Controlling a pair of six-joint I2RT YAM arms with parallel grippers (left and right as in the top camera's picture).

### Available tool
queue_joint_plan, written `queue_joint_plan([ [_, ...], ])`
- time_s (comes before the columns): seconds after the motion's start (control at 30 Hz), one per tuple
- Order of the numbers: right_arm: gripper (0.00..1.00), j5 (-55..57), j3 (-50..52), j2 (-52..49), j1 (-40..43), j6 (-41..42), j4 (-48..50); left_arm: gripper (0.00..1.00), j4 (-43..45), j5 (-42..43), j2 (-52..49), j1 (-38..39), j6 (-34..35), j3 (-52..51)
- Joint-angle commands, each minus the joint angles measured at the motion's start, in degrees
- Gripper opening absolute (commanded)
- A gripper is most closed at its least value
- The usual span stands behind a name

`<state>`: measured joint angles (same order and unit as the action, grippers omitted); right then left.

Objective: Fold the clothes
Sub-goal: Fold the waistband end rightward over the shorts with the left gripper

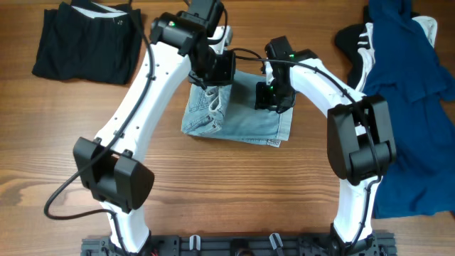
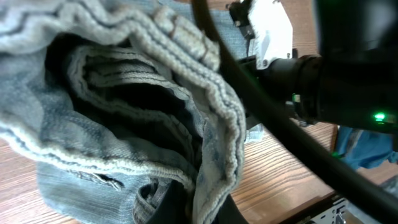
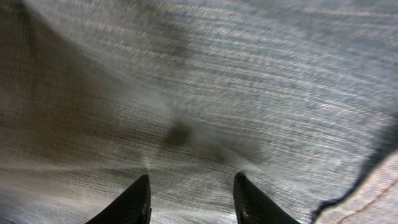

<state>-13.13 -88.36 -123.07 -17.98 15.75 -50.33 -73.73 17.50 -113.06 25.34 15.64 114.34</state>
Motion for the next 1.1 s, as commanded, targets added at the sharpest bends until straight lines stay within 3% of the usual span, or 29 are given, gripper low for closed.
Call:
queue_joint_plan([
  [0.0,0.45,-1.1,0.1,-1.3,2.3,-0.8,-1.1,0.04,1.4,2.2,-0.7,2.3,2.4,1.1],
  [0.17,0.43,-0.4,-5.6,-1.0,6.6,-2.2,-10.1,0.04,3.7,2.2,-0.7,2.8,5.9,1.1],
  [0.4,0.24,0.0,-7.7,0.7,10.4,-4.8,-14.7,0.04,0.5,-3.0,-0.5,-0.1,6.9,1.2],
  [0.7,0.24,0.0,-7.1,0.7,9.2,-2.2,-10.2,0.04,-10.0,-17.4,4.9,-15.6,6.8,1.7],
  [0.83,0.22,0.0,-7.1,0.7,9.0,-2.2,-10.3,0.04,-16.1,-17.4,6.3,-22.4,0.1,7.1],
  [1.07,0.22,0.0,-5.6,0.7,5.2,-2.2,-8.6,0.04,-18.8,-17.3,6.3,-26.2,-1.9,15.1],
])
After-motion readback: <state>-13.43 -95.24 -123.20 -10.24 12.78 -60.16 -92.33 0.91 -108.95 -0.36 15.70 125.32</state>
